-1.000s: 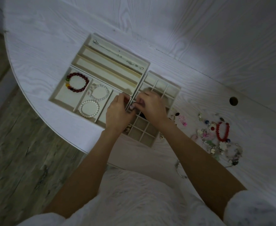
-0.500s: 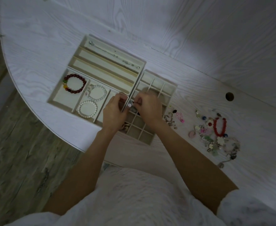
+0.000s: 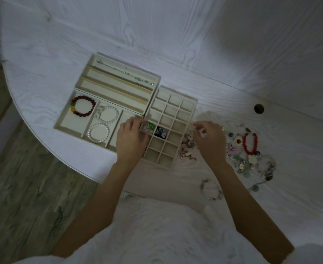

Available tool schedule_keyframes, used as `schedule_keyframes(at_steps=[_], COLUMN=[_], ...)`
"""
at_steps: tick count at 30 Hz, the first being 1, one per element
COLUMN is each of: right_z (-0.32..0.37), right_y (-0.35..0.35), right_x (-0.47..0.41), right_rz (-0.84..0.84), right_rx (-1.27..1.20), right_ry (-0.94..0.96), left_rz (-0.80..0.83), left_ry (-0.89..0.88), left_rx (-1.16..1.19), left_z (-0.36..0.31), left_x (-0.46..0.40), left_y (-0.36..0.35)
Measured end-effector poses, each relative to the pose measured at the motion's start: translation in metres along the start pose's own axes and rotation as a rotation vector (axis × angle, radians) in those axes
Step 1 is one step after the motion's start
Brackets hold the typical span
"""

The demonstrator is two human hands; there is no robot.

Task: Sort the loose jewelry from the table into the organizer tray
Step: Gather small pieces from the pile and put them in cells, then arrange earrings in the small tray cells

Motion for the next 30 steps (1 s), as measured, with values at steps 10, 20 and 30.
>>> schedule_keyframes(at_steps=[10, 20, 30], right_z=[-0.047, -0.047, -0.052], right_y=[-0.006, -0.011, -0.009], right_x=[0.022, 0.015, 0.003], right_rz=[0.161, 0.084, 0.127], right_rx=[0.284, 0.259, 0.152], right_ry=[-0.111, -0.077, -0.148], left_rz=[0.212, 0.225, 0.196], left_ry=[-0.27, -0.3, -0.252], left_rx=[-0.077, -0.076, -0.015], left_z=[-0.075, -0.086, -0.083], left_x=[0.021, 0.024, 0.024], left_y=[-0.029, -0.039, -0.039])
Point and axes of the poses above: each hand's wrist, its own x-axis away from the middle knuckle, its own y-axis out of the back of the hand, z = x × y, the point moved 4 cm from there along -x, towards the middle knuckle, and after that the axes turned 8 degrees about -z, right-handed, at the moved point
